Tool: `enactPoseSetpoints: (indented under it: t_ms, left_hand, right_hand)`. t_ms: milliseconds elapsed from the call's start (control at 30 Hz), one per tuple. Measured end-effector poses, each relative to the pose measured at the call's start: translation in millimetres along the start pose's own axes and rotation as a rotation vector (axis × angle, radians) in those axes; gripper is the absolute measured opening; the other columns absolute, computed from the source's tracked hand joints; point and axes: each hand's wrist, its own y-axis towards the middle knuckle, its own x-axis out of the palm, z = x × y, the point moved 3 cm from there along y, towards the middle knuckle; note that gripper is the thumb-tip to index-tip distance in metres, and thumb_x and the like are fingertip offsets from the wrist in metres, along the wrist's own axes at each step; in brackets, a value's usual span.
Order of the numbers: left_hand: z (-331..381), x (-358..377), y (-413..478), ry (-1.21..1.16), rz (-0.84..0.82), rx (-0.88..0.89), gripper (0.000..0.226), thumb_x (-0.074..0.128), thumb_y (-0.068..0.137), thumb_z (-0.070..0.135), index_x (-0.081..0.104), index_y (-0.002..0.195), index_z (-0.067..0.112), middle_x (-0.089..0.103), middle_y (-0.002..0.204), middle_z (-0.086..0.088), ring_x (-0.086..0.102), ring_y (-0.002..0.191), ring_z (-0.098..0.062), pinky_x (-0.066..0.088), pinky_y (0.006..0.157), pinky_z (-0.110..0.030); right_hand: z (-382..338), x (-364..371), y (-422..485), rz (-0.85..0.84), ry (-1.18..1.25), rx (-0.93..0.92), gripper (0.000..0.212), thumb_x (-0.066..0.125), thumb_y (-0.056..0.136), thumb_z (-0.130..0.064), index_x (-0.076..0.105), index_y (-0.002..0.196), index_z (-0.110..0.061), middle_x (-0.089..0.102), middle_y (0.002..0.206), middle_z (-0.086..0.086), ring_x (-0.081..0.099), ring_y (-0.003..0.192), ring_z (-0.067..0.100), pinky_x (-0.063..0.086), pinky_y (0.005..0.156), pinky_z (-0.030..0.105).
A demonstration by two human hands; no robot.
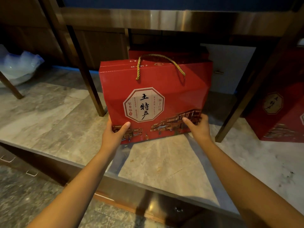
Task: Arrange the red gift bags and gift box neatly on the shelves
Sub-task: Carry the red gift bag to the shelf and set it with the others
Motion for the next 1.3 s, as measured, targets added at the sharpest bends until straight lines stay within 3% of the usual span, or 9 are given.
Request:
enactPoseSetpoints:
  t_ms: [233, 367, 500, 667, 867, 1000, 1133, 1300]
  left_hand:
    - [20.0, -13.7, -23.3, -0.039, -0.052, -0.021, 0.05, 0.068, 0.082, 0.025, 0.053, 0.129, 0.022, 0.066, 0.114, 0.007, 0.062, 0.102, -0.006, 0.051, 0.076, -0.022]
    - [28.6, -30.4, -39.9, -0.064, -0.059, -0.037, 0.031, 0.068, 0.082, 0.024, 0.06, 0.11, 0.034, 0.068, 0.108, 0.007, 0.063, 0.099, -0.008, 0.052, 0.077, -0.026]
    - [30.8, -42.5, -58.7, -0.048, -0.09, -0.06, 0.042, 0.067, 0.08, 0.028, 0.057, 0.121, 0.03, 0.067, 0.11, 0.008, 0.062, 0.102, -0.009, 0.05, 0.082, -0.031]
    - [38.0, -44.4, -83.0, -0.004, -0.162, -0.066, 0.034, 0.069, 0.08, 0.033, 0.054, 0.108, 0.047, 0.066, 0.105, 0.014, 0.059, 0.102, -0.005, 0.047, 0.077, -0.027]
    - [56.3, -12.3, -123.6, -0.008, -0.221, -0.066, 0.029, 0.062, 0.083, 0.028, 0.052, 0.103, 0.048, 0.061, 0.103, 0.018, 0.056, 0.094, 0.0, 0.044, 0.071, -0.022]
    - [61.4, 21.3, -148.1, -0.025, -0.269, -0.071, 0.03, 0.064, 0.08, 0.031, 0.054, 0.104, 0.045, 0.064, 0.106, 0.015, 0.059, 0.099, -0.005, 0.047, 0.076, -0.027]
    - [66.7, 63.8, -169.4, -0.005, -0.351, -0.061, 0.037, 0.066, 0.076, 0.036, 0.055, 0.111, 0.044, 0.067, 0.113, 0.011, 0.061, 0.105, -0.007, 0.05, 0.088, -0.036]
    - [72.6, 113.2, -187.8, 0.048, -0.46, -0.034, 0.065, 0.065, 0.068, 0.05, 0.049, 0.129, 0.035, 0.066, 0.119, 0.009, 0.062, 0.108, -0.011, 0.05, 0.095, -0.044]
  right_hand:
    - [-9.9, -25.5, -36.8, 0.025, -0.112, -0.069, 0.057, 0.075, 0.074, -0.034, 0.045, 0.109, -0.001, 0.059, 0.11, 0.016, 0.06, 0.101, 0.028, 0.05, 0.082, 0.036]
    - [-22.2, -40.7, -66.3, -0.011, -0.207, -0.108, 0.052, 0.071, 0.077, -0.038, 0.046, 0.107, -0.004, 0.059, 0.1, 0.008, 0.06, 0.089, 0.024, 0.053, 0.077, 0.042]
    - [-29.6, -54.5, -98.5, -0.041, -0.282, -0.15, 0.047, 0.067, 0.079, -0.039, 0.047, 0.109, -0.008, 0.06, 0.097, 0.003, 0.061, 0.087, 0.023, 0.054, 0.074, 0.042]
    - [-33.3, -85.5, -130.8, -0.048, -0.32, -0.148, 0.039, 0.066, 0.081, -0.037, 0.043, 0.103, -0.015, 0.056, 0.094, -0.002, 0.057, 0.081, 0.017, 0.052, 0.068, 0.034]
    - [-23.8, -141.8, -160.7, -0.001, -0.321, -0.102, 0.036, 0.065, 0.081, -0.039, 0.039, 0.098, -0.02, 0.055, 0.089, -0.004, 0.055, 0.076, 0.014, 0.048, 0.062, 0.027]
    - [-14.0, -185.9, -174.7, 0.041, -0.29, -0.061, 0.034, 0.064, 0.082, -0.035, 0.039, 0.1, -0.021, 0.052, 0.087, -0.011, 0.054, 0.082, 0.012, 0.043, 0.062, 0.017]
    - [-4.1, -233.5, -185.2, 0.117, -0.299, -0.019, 0.035, 0.064, 0.083, -0.032, 0.036, 0.102, -0.02, 0.052, 0.096, -0.006, 0.053, 0.089, 0.013, 0.045, 0.071, 0.022]
    - [11.0, -288.4, -201.9, 0.21, -0.326, 0.025, 0.035, 0.064, 0.083, -0.03, 0.037, 0.102, -0.017, 0.052, 0.098, -0.003, 0.053, 0.09, 0.013, 0.041, 0.066, 0.018]
